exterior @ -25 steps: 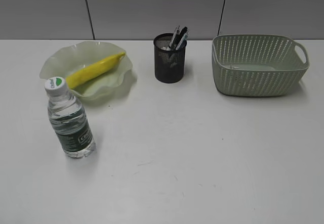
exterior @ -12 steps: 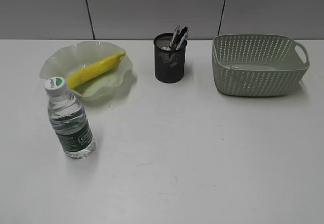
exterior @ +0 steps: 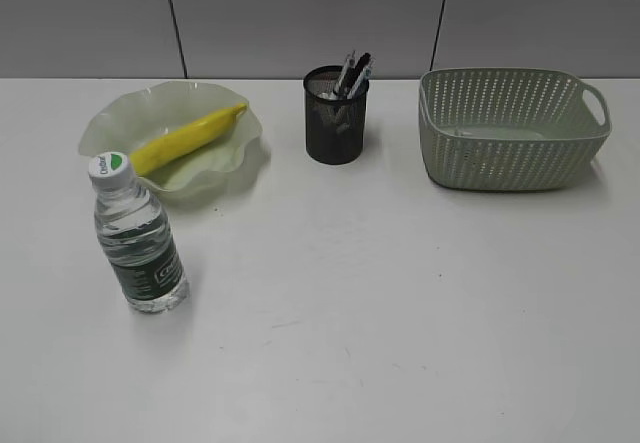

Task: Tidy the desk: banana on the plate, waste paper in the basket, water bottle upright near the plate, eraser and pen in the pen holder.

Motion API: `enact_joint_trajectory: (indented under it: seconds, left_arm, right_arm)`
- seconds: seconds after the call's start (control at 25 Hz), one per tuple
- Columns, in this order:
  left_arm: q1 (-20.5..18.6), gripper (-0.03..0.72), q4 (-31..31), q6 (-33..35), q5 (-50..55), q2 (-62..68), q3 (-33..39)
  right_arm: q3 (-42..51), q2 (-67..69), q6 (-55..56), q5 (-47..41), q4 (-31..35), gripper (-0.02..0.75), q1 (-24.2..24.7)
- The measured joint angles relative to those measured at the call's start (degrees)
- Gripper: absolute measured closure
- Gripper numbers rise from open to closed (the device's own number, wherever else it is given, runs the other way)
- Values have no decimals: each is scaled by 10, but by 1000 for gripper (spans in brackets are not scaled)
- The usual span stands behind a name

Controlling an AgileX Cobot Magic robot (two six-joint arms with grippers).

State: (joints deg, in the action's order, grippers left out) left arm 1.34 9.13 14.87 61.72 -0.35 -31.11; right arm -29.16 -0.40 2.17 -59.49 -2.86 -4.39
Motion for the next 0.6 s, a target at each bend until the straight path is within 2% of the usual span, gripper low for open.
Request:
enact_joint_trajectory:
  seconds: [0.2, 0.32, 0.4, 0.6]
  left_arm:
    - [0, 448, 2, -14, -1, 0, 0]
    - [0, 448, -7, -76, -2, 0, 0]
    - [0, 448, -14, -94, -5, 0, 0]
    - [0, 448, -33, -105, -6, 0, 2]
  right_arm:
    - [0, 0, 0, 0, 0, 315, 0]
    - [0, 0, 0, 0, 0, 315, 0]
    - [0, 0, 0, 0, 0, 315, 0]
    - [0, 0, 0, 0, 0, 315, 0]
